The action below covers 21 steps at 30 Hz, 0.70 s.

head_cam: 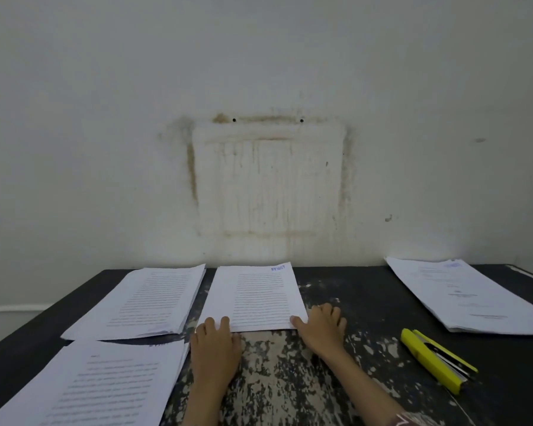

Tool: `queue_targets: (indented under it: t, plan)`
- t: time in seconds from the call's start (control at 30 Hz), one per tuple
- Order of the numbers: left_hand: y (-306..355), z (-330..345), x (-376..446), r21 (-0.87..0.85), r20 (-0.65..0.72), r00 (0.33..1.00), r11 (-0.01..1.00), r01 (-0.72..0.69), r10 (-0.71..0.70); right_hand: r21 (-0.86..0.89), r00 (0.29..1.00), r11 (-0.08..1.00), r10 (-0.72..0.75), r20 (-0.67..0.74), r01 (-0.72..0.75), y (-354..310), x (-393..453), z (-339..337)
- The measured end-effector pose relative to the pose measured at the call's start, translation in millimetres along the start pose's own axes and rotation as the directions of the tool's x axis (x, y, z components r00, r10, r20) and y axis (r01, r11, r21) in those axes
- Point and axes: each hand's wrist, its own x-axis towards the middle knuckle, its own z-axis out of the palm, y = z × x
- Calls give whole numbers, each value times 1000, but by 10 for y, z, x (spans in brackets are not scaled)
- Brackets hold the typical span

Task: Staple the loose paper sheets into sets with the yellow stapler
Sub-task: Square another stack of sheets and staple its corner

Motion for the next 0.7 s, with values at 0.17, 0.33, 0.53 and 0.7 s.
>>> queue_targets:
  t: [0.17, 0.33, 0.53, 0.7]
  plan:
    - [0, 5, 17, 37, -5, 1000, 999, -6, 6, -22, 998, 999, -43, -49, 42, -144, 43, 88]
    - [21, 5, -5, 35, -25, 1000, 999, -4, 4, 52, 997, 998, -37, -75, 41, -225, 91, 114]
    - [23, -24, -24, 63, -8, 1000, 998, -3, 4, 243, 999, 969, -46, -22, 50, -373, 126, 134]
    - [31, -37, -29, 73, -5, 1000, 997, -1, 2, 29, 999, 999, -28, -32, 29, -404, 147, 82]
